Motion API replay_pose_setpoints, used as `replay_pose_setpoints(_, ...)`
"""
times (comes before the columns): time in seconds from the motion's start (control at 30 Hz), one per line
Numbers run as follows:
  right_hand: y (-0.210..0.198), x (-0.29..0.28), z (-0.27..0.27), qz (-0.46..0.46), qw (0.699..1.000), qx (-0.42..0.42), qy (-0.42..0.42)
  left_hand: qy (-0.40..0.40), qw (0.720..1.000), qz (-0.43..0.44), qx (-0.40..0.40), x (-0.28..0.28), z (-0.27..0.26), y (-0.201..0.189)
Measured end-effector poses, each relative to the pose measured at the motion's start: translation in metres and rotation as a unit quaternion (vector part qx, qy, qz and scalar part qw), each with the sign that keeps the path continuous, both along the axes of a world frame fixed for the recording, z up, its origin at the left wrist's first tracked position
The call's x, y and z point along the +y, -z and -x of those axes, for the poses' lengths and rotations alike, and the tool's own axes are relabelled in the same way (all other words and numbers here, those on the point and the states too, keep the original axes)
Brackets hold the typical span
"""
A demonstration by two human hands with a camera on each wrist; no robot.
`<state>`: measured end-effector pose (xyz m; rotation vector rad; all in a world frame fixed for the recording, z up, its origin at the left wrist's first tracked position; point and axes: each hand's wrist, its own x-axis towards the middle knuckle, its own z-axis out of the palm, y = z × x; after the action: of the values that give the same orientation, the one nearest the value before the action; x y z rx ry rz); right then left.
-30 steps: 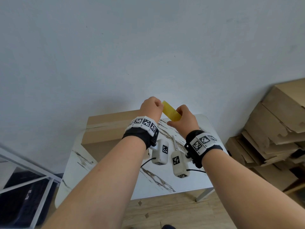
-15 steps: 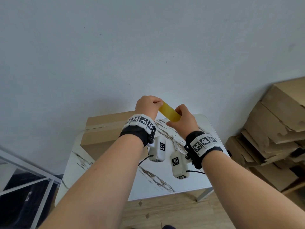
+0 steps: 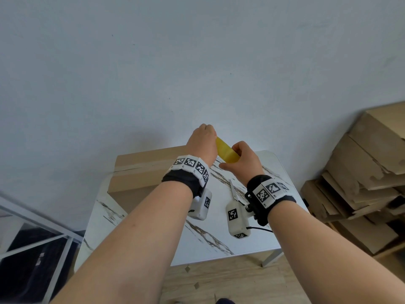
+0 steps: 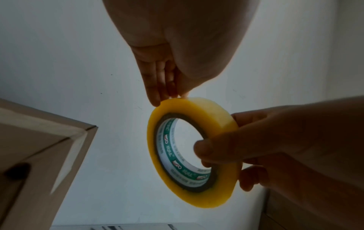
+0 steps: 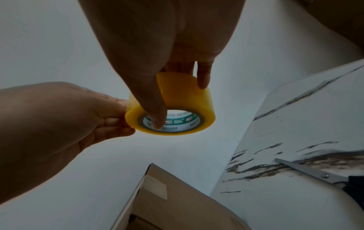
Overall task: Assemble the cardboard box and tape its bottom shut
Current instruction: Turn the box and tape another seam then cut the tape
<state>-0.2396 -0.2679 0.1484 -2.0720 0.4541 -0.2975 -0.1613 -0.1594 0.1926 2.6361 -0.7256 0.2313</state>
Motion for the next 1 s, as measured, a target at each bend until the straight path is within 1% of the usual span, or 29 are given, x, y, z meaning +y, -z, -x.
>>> replay_pose_setpoints(0.13, 0.005, -0.001, -0.002, -0.036, 0.999, 0.004, -0.001, 0.029, 0.999, -0.02, 0.004, 0.001, 0.002, -0.002)
replay_pose_setpoints(0.2, 0.009, -0.002, -0.003, -0.047, 0.999, 0.009, 0.001, 0.038, 0.999, -0.011, 0.01, 0.002, 0.002, -0.001)
replay_pose_setpoints(0.3, 0.01, -0.006, -0.004, -0.044, 0.999, 0.012, -0.001, 0.004, 0.996, 0.065, 0.06, 0.004, -0.001, 0.001)
replay_pose_setpoints(0.4, 0.008, -0.011, -0.005, -0.026, 1.0, 0.015, -0.001, -0.032, 0.978, 0.16, 0.128, 0.007, -0.005, 0.004)
replay_pose_setpoints(0.47, 0.008, -0.012, -0.006, -0.02, 1.0, 0.014, -0.001, -0.033, 0.968, 0.196, 0.152, 0.008, -0.006, 0.006)
replay_pose_setpoints(0.63, 0.007, -0.013, -0.008, -0.018, 1.0, 0.012, -0.001, -0.05, 0.961, 0.199, 0.184, 0.002, -0.007, 0.01)
replay_pose_setpoints(0.73, 0.006, -0.014, -0.008, -0.016, 1.0, 0.01, 0.001, -0.078, 0.949, 0.196, 0.233, 0.001, -0.009, 0.008)
replay_pose_setpoints(0.77, 0.006, -0.015, -0.008, -0.018, 1.0, 0.01, 0.003, -0.077, 0.95, 0.184, 0.24, 0.001, -0.01, 0.008)
replay_pose_setpoints(0.87, 0.006, -0.016, -0.007, -0.015, 1.0, 0.011, 0.005, -0.048, 0.96, 0.171, 0.218, 0.002, -0.012, 0.009)
replay_pose_setpoints(1.0, 0.005, -0.016, -0.008, -0.007, 1.0, 0.014, 0.004, -0.058, 0.959, 0.203, 0.191, 0.001, -0.011, 0.009)
